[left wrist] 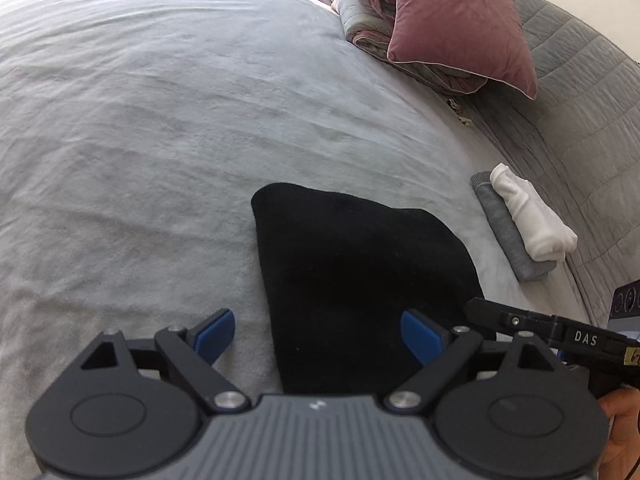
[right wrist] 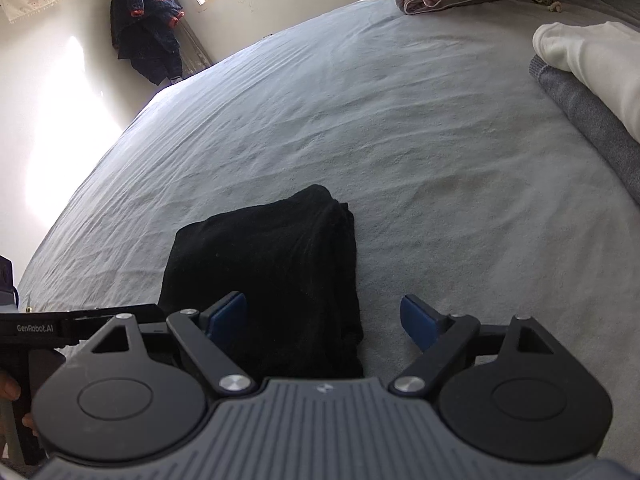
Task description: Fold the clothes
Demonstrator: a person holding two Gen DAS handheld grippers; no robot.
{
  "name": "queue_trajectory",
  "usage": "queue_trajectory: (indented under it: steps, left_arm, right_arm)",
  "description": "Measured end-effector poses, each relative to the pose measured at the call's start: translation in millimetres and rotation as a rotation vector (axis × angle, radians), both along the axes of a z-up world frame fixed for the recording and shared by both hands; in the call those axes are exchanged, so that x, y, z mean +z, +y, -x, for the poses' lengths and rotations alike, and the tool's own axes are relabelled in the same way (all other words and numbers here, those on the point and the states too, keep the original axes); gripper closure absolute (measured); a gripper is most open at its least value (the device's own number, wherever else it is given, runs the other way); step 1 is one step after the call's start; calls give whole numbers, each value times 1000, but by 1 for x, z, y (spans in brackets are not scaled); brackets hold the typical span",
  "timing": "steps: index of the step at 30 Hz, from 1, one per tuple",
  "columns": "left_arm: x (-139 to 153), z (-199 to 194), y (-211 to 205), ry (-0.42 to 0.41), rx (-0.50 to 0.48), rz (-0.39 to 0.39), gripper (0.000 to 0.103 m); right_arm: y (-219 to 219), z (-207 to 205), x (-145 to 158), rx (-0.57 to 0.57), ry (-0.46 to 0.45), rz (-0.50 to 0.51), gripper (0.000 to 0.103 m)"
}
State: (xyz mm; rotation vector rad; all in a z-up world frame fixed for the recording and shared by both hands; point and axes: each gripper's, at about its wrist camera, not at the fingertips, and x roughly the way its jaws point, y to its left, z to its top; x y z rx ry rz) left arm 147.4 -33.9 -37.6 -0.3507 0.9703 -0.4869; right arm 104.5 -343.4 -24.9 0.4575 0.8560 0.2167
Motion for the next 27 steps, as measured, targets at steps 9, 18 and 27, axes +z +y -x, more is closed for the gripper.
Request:
queue_trajectory:
  steps: [9, 18, 27]
  left_arm:
    - [-18, -10, 17, 37, 66, 247, 17]
    - [-41, -9, 16, 73, 198, 440, 46]
    - [-22, -14, 0, 78, 196, 410, 83]
  right_arm:
    - [-23, -8, -12, -76, 49, -280, 21]
    - [-17, -10, -24, -97, 41, -410, 36]
    - [-13, 8, -18, -117, 4, -459, 74]
